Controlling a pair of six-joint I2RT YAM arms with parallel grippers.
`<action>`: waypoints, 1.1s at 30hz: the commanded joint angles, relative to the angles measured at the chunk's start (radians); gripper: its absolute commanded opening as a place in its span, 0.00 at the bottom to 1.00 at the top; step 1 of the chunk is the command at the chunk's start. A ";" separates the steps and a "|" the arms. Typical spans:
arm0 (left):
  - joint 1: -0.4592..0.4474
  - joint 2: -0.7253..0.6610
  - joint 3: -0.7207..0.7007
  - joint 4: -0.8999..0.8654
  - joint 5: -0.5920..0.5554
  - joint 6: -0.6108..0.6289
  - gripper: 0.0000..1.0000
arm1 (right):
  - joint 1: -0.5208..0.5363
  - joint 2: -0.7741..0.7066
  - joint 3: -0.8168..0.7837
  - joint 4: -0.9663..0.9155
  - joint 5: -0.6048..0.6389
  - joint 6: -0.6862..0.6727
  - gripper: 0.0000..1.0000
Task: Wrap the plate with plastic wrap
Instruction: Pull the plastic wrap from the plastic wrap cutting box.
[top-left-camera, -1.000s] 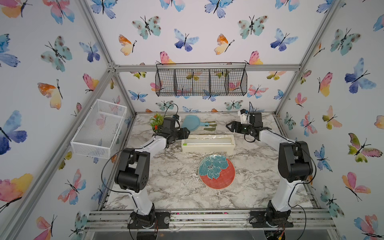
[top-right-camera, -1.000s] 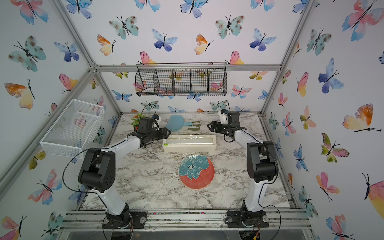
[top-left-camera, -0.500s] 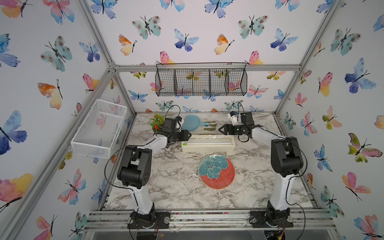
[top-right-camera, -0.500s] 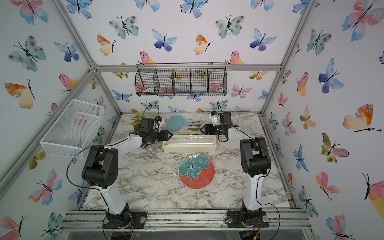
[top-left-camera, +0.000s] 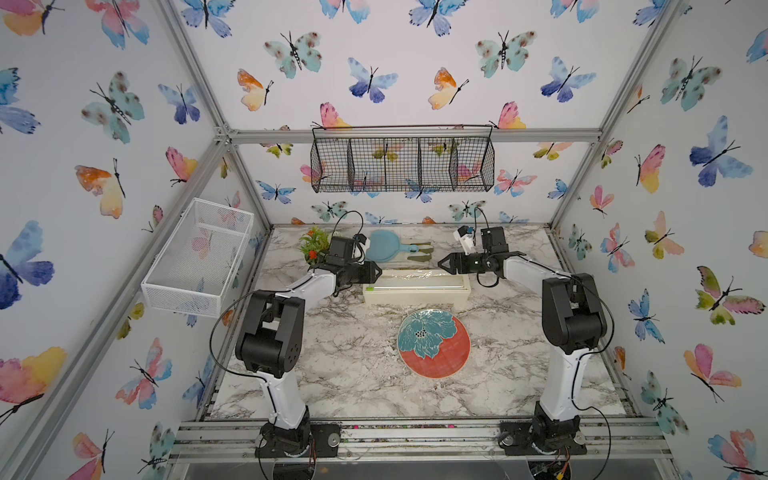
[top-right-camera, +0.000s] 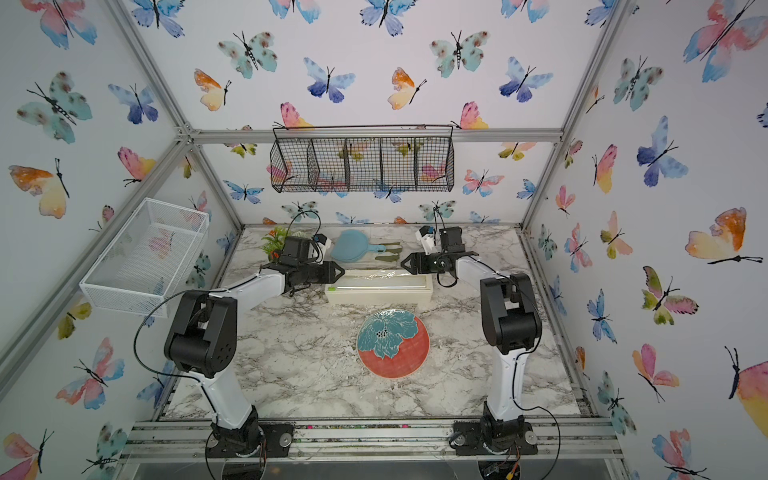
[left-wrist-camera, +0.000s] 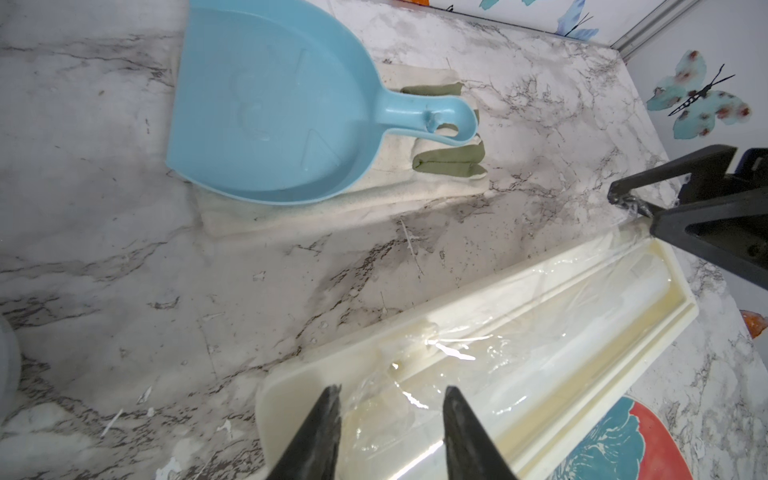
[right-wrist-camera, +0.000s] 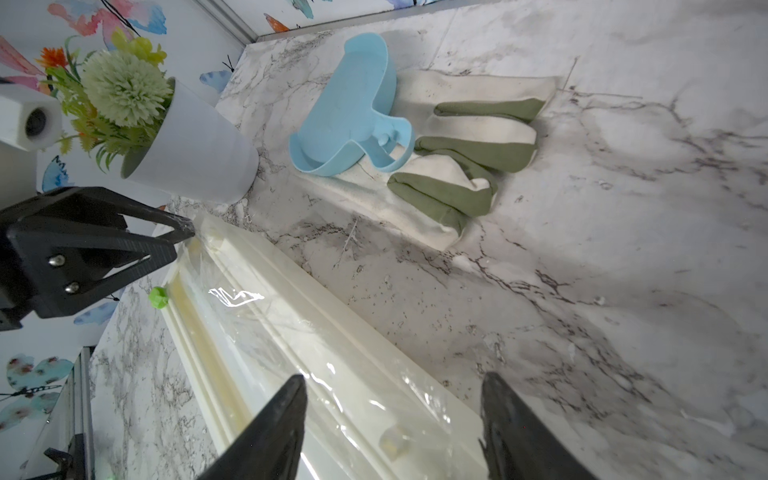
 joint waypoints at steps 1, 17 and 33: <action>-0.020 0.008 -0.001 -0.028 -0.054 0.025 0.33 | 0.003 0.014 -0.007 -0.012 -0.017 -0.017 0.64; -0.053 -0.012 0.012 -0.011 -0.163 0.006 0.00 | 0.008 -0.008 0.004 -0.025 0.074 -0.023 0.02; -0.070 -0.116 0.003 0.013 -0.151 -0.039 0.00 | 0.010 -0.149 -0.046 0.016 0.133 0.066 0.02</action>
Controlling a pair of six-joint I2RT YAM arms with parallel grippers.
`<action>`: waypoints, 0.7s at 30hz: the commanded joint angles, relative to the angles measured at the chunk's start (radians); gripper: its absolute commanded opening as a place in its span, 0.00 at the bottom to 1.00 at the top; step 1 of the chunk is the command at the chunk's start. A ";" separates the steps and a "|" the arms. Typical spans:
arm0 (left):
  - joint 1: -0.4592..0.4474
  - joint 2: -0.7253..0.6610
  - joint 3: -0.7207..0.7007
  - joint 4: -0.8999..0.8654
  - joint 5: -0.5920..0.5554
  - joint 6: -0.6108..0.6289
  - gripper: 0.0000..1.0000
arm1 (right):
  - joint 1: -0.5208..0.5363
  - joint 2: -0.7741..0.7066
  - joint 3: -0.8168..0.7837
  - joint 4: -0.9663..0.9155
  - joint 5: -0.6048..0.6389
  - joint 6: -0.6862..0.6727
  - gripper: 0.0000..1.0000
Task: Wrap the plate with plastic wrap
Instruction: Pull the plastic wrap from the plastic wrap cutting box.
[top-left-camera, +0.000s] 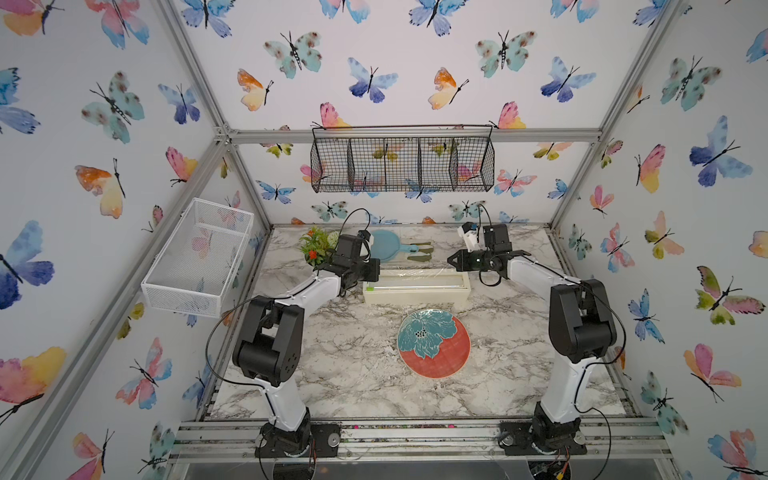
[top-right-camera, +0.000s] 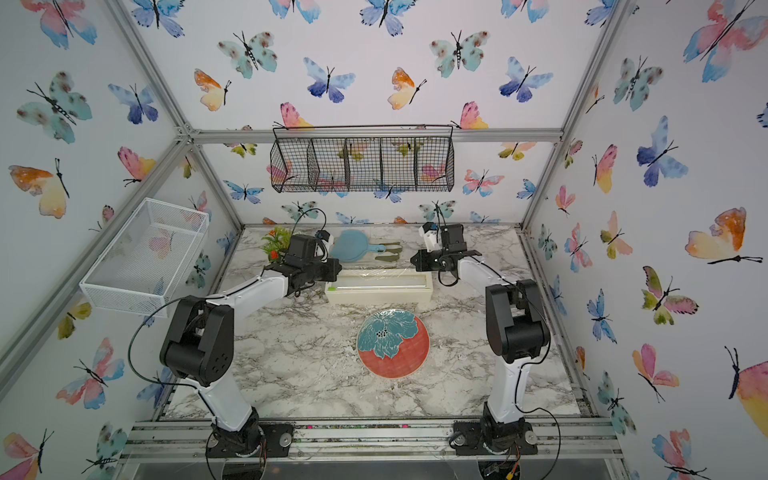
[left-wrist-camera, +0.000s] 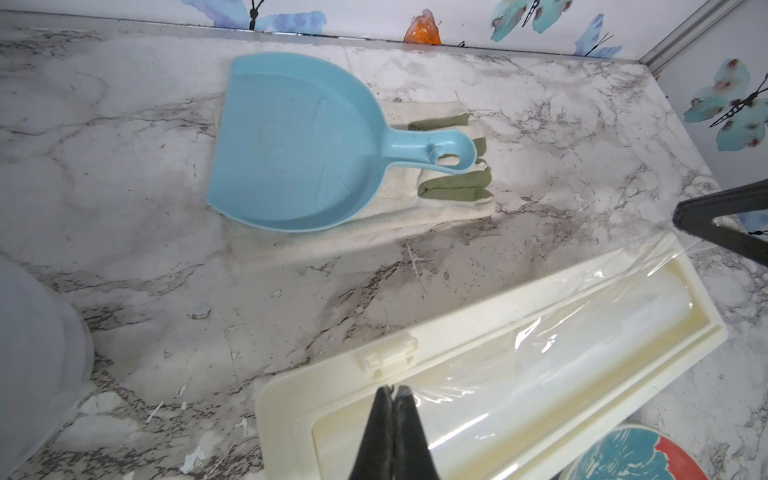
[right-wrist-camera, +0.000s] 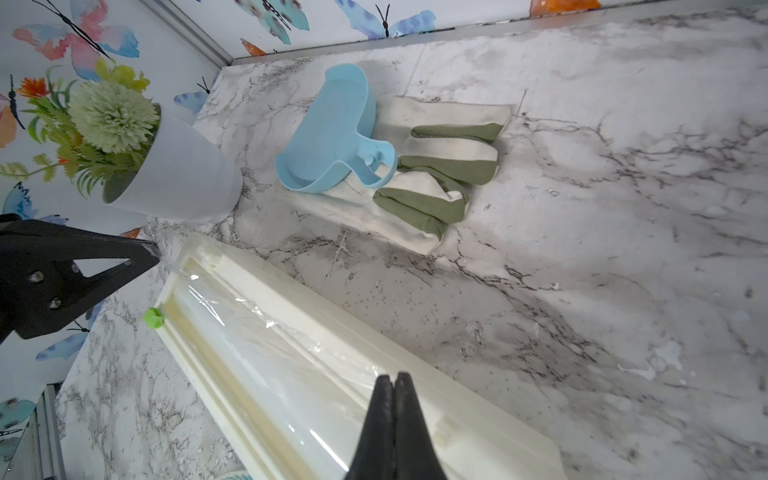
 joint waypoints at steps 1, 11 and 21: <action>-0.006 -0.056 0.002 0.011 0.004 -0.012 0.00 | 0.001 -0.050 -0.017 0.035 0.018 0.022 0.02; -0.016 -0.138 -0.017 0.003 0.001 -0.006 0.00 | -0.001 -0.132 -0.032 0.032 0.042 0.031 0.02; -0.019 -0.215 -0.002 -0.010 0.024 -0.017 0.00 | -0.001 -0.222 -0.043 0.005 0.078 0.029 0.02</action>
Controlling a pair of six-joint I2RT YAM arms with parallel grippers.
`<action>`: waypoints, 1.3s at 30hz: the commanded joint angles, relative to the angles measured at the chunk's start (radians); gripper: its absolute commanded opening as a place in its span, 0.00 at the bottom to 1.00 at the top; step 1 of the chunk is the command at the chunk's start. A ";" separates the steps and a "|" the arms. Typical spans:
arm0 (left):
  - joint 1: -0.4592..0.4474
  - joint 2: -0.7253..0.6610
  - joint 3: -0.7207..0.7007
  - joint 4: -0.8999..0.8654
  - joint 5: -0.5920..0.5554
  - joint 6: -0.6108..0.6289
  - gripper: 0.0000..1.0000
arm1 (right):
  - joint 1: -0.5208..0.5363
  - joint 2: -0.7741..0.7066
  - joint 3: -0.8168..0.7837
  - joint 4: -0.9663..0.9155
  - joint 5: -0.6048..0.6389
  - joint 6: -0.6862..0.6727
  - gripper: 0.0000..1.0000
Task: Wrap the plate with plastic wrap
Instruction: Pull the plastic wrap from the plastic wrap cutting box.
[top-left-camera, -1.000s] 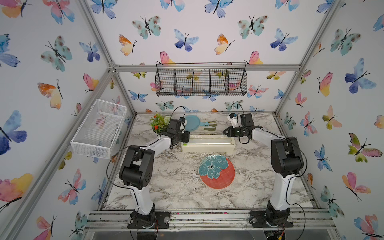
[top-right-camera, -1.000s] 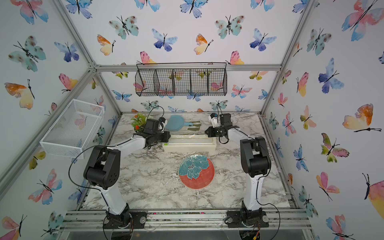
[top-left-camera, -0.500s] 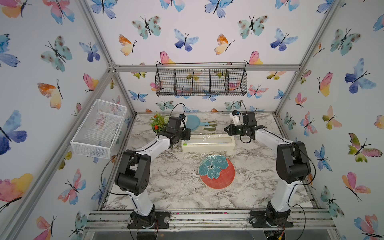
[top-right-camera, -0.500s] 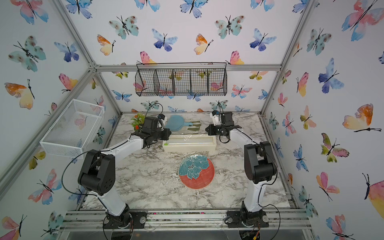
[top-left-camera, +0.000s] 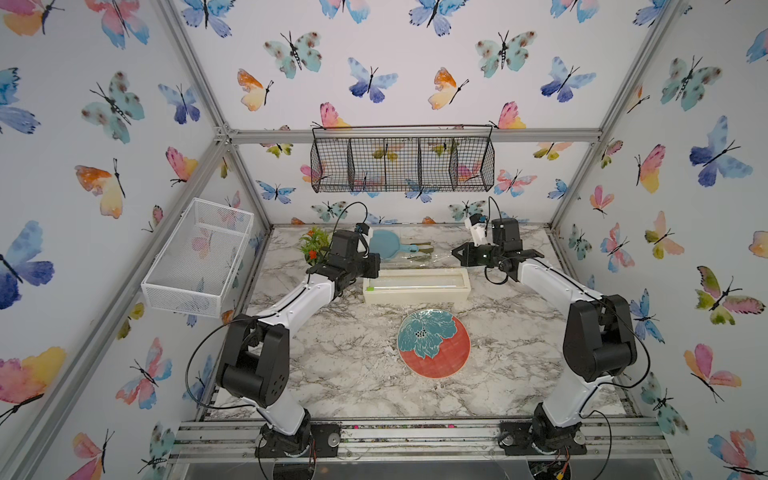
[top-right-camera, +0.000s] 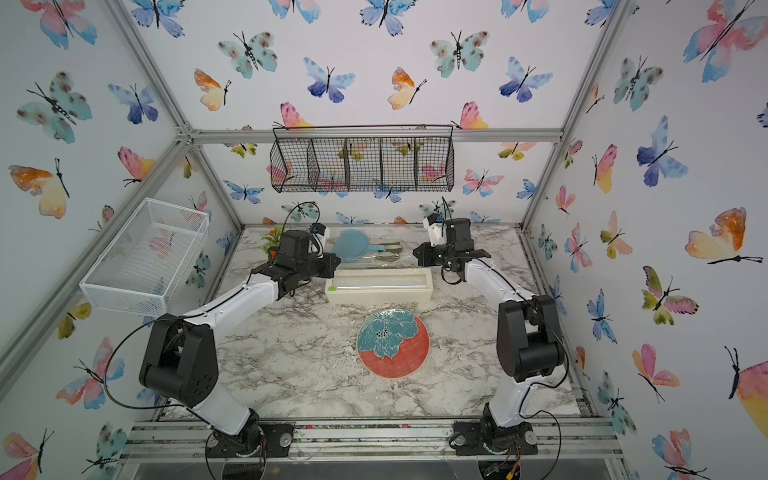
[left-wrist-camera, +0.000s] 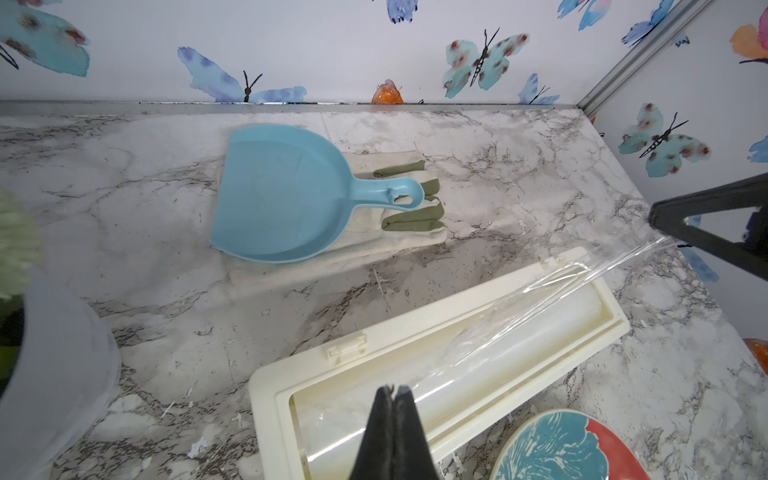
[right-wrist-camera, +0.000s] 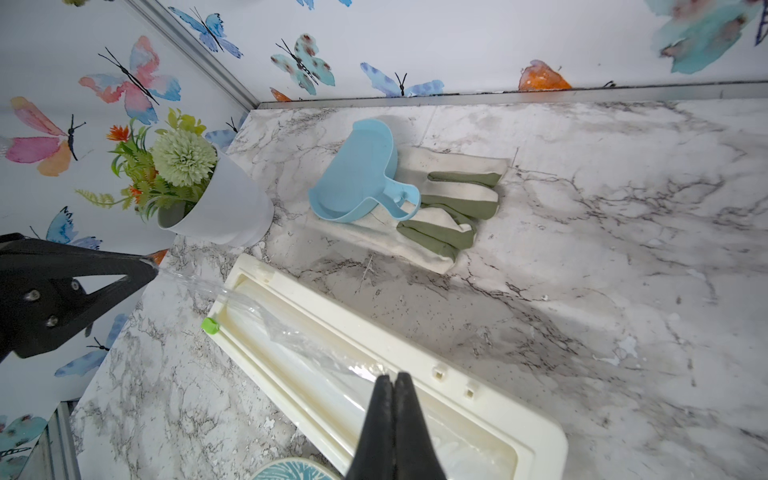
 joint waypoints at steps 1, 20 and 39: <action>-0.008 -0.078 0.020 0.007 0.022 -0.008 0.00 | -0.005 -0.071 -0.001 0.017 0.040 0.002 0.02; -0.108 -0.285 -0.090 -0.031 -0.009 -0.024 0.00 | -0.005 -0.294 -0.087 -0.085 0.097 -0.036 0.02; -0.108 -0.213 0.130 -0.076 -0.117 0.011 0.00 | -0.005 -0.236 0.171 -0.192 0.140 -0.031 0.02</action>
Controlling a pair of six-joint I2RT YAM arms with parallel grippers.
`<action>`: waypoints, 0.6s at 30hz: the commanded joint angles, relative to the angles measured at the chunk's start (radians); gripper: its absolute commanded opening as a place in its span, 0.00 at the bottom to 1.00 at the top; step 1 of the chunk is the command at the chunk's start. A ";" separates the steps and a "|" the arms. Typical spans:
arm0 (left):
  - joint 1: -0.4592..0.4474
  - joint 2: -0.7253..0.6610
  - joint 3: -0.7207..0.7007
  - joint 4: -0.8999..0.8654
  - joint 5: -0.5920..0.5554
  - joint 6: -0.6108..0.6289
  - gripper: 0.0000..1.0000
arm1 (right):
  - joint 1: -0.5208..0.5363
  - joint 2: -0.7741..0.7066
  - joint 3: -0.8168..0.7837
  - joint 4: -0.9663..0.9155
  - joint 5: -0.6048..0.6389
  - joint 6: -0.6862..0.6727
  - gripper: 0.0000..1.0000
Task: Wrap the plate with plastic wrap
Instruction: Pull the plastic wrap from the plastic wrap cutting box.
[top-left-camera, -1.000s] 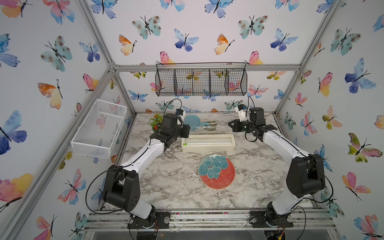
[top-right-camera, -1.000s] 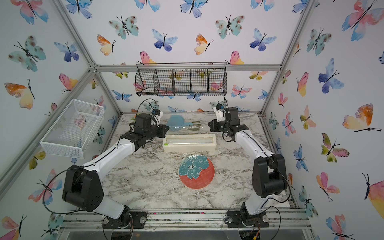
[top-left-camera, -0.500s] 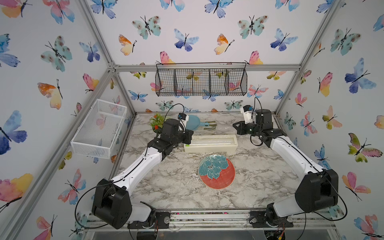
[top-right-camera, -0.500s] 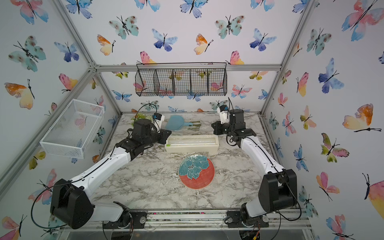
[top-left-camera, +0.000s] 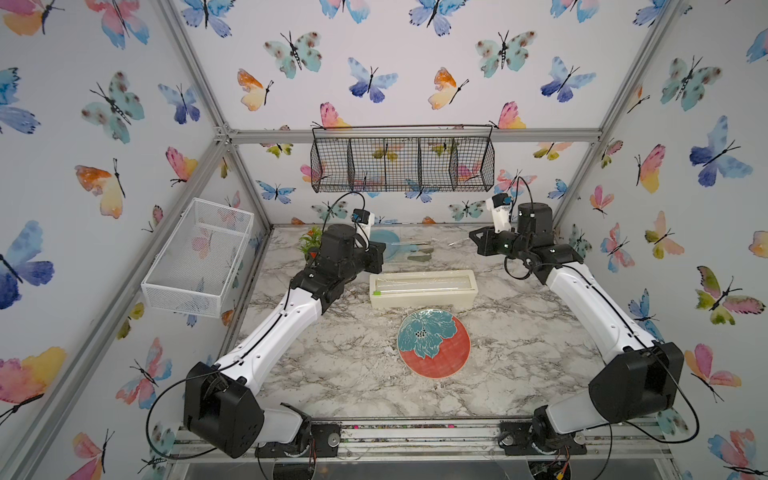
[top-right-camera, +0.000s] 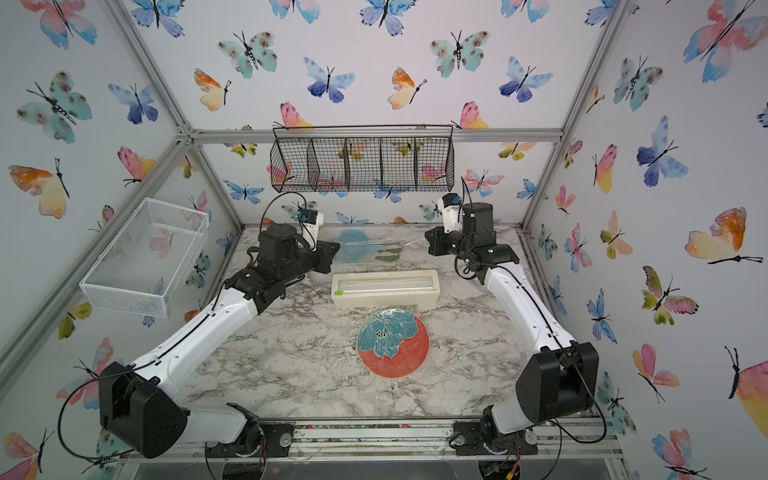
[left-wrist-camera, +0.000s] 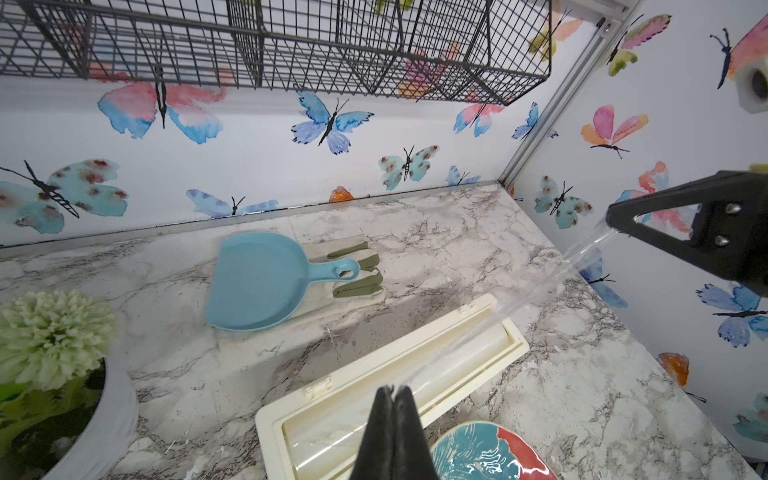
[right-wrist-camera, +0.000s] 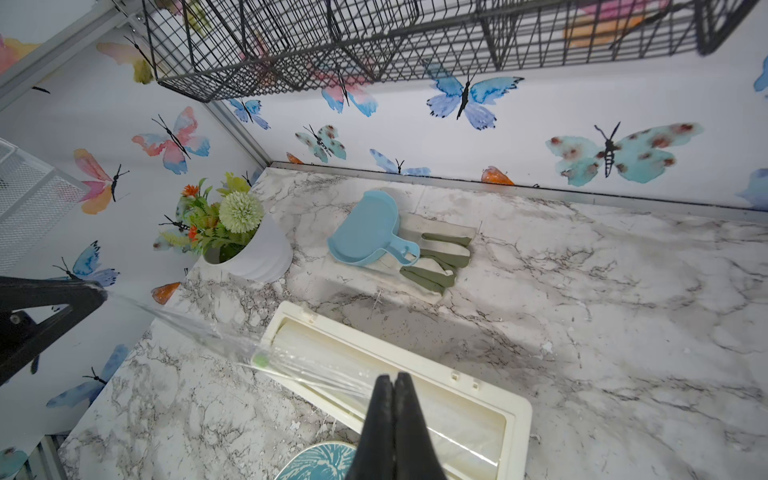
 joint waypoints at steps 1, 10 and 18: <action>-0.002 0.035 0.091 -0.027 -0.033 0.019 0.00 | -0.005 0.013 0.078 -0.003 0.031 -0.011 0.02; -0.003 0.110 0.266 -0.125 -0.048 0.037 0.00 | -0.005 0.039 0.197 -0.060 0.040 -0.014 0.02; -0.002 0.086 0.302 -0.150 -0.019 0.019 0.00 | -0.004 0.016 0.222 -0.098 0.037 -0.018 0.02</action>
